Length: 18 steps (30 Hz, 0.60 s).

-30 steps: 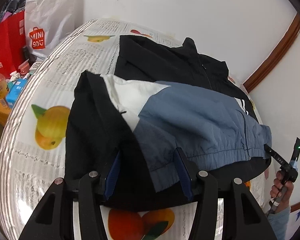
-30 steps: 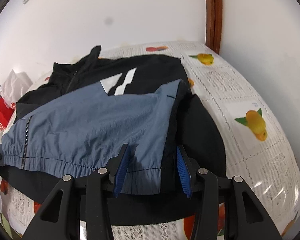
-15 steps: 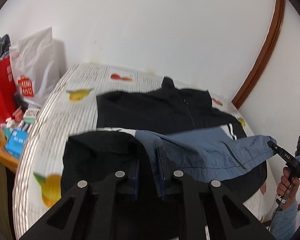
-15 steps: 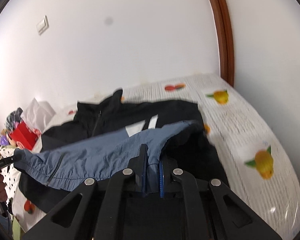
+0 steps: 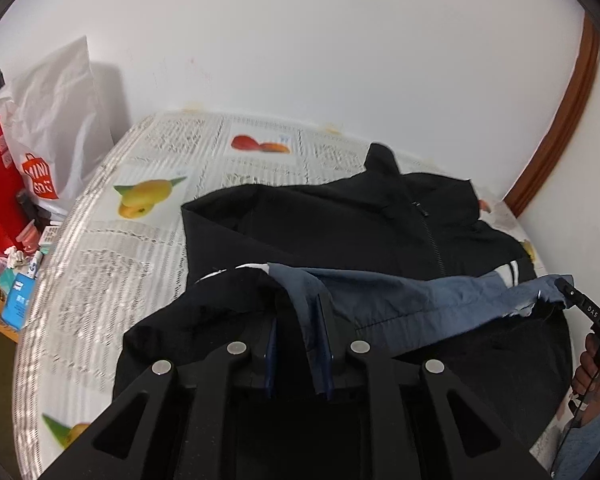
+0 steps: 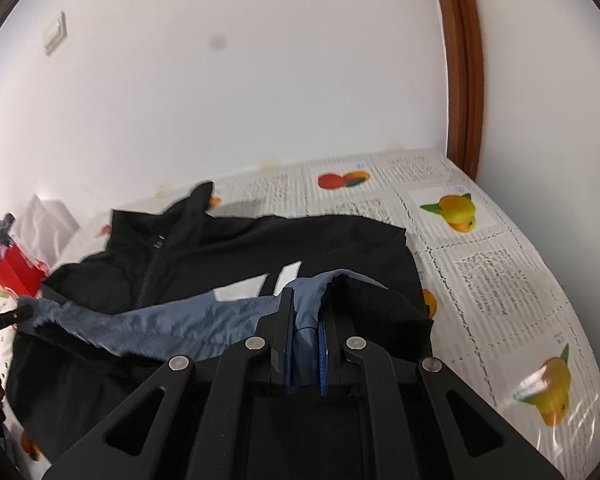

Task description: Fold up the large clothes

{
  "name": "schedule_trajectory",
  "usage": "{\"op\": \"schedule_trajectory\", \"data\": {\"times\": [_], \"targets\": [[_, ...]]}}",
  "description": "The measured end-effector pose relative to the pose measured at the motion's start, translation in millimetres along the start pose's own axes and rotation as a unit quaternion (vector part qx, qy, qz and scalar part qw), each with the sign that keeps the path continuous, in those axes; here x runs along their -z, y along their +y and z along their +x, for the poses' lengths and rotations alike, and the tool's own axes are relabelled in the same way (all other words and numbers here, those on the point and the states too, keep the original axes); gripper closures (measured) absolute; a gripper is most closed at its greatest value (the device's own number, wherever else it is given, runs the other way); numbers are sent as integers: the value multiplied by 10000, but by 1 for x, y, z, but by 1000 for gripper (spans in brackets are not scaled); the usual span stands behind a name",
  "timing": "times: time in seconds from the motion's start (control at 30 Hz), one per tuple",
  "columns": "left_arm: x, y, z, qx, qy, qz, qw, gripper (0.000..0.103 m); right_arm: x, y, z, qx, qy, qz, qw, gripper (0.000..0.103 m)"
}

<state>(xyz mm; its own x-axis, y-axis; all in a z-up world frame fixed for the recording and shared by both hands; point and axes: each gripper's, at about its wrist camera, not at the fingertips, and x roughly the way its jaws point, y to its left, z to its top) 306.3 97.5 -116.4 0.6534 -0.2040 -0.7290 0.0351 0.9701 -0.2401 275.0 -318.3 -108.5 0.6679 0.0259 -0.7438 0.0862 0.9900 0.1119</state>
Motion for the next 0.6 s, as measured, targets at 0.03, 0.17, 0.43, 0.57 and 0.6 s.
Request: {"op": "schedule_trajectory", "data": {"times": [0.03, 0.17, 0.43, 0.57, 0.6], "targets": [[-1, 0, 6, -24, 36, 2, 10000, 83, 0, -1, 6, 25, 51, 6, 10000, 93], [-1, -2, 19, 5, 112, -24, 9999, 82, 1, -5, 25, 133, 208, 46, 9997, 90], [-1, -29, 5, 288, 10, 540, 9981, 43, -6, -6, 5, 216, 114, 104, 9996, 76], [5, -46, -26, 289, -350, 970, 9943, 35, -8, 2, -28, 282, -201, -96, 9994, 70], [6, -46, -33, 356, -400, 939, 9941, 35, -8, 5, -38, 269, -278, -164, 9991, 69]]}}
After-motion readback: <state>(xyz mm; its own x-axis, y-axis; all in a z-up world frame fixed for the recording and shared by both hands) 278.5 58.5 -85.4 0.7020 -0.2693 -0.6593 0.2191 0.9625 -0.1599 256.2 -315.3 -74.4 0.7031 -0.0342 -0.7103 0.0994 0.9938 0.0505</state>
